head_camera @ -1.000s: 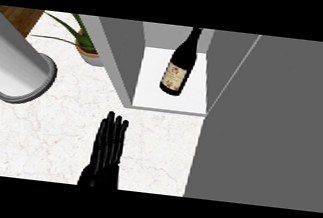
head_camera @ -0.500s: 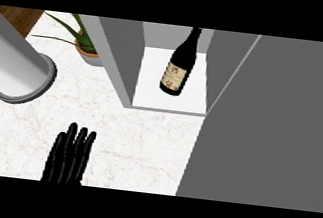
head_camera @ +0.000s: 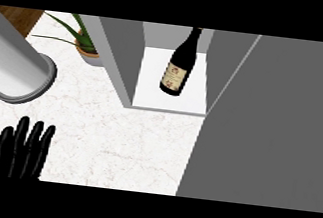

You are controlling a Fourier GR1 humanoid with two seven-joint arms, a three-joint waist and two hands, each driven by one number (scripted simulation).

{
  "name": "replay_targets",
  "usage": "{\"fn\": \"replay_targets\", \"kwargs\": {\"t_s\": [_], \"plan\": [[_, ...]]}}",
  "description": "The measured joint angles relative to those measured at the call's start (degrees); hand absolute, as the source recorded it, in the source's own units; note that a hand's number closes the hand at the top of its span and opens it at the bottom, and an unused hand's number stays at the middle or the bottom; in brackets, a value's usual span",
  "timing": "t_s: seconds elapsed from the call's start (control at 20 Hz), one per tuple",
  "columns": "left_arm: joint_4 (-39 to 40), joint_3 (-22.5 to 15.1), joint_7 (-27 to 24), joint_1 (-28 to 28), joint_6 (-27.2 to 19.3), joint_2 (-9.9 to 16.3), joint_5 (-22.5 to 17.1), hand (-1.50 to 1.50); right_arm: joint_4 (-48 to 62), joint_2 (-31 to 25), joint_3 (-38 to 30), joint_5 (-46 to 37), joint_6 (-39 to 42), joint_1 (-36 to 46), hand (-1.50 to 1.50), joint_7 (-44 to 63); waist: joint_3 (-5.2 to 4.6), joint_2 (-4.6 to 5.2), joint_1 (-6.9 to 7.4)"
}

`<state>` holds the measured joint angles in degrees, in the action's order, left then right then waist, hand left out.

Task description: Pick up the wine, place it into the cabinet and close the cabinet

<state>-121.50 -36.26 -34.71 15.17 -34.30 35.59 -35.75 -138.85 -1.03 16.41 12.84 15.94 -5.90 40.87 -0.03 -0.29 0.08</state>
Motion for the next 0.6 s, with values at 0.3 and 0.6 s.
{"fn": "replay_targets", "kwargs": {"t_s": [0.3,0.6], "plan": [[-1.0,6.7,-1.7,4.5,5.0,2.8,-4.3,-1.5,-0.3,0.7,10.6,-0.1,1.5,-0.9,1.5,1.2,-0.04,-0.16,0.06],[-1.9,15.1,-0.9,8.3,10.3,6.3,-9.3,-1.5,-0.1,1.0,19.2,-1.6,-1.9,0.2,1.5,2.1,-0.06,-0.16,0.1]]}}
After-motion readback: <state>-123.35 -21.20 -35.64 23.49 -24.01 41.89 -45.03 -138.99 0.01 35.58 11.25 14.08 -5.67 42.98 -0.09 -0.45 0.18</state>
